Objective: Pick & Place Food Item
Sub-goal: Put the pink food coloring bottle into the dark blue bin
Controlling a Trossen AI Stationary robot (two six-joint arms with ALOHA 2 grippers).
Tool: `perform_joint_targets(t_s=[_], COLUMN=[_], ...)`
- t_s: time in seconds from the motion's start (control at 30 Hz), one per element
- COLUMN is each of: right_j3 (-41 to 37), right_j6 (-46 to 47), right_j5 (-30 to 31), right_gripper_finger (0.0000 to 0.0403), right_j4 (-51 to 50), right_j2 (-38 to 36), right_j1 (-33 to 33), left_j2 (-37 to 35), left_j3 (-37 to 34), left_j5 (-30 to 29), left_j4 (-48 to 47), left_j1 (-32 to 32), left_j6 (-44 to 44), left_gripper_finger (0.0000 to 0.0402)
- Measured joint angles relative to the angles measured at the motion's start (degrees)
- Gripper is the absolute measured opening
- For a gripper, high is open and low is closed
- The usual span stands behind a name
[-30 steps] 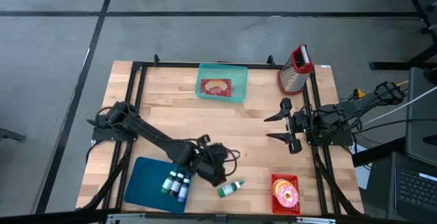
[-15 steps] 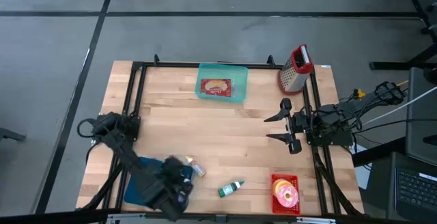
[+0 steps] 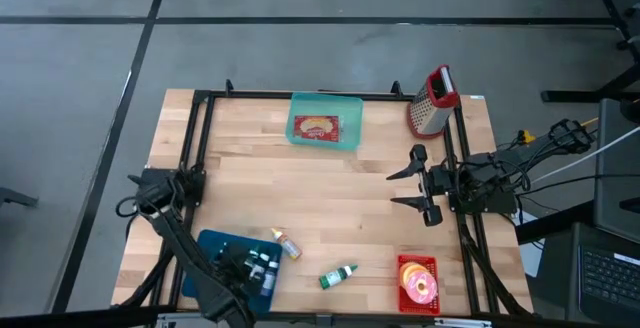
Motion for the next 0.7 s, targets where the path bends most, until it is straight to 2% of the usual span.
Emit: perform_joint_targets(t_s=[0.17, 0.27, 0.47, 0.7], right_j3=[0.0, 0.0, 0.0, 0.0], right_j6=[-0.1, -0.1, -0.1, -0.2], right_j5=[0.0, 0.0, 0.0, 0.0], right_gripper_finger=[0.0245, 0.0245, 0.0245, 0.0245], right_j4=[0.2, 0.2, 0.2, 0.2], right_j2=[0.0, 0.0, 0.0, 0.0], right_j1=[0.0, 0.0, 0.0, 0.0], left_j2=[0.0, -0.1, -0.1, -0.2], left_j3=[-6.7, -10.1, -14.1, -17.6], left_j5=[3.7, 5.5, 4.3, 3.7], left_j4=[1.9, 6.2, 13.0, 14.5], left_j1=[0.4, 0.4, -0.2, -0.2], left_j6=[0.8, 0.8, 0.5, 0.8], left_gripper_finger=[0.0145, 0.0145, 0.0145, 0.0145])
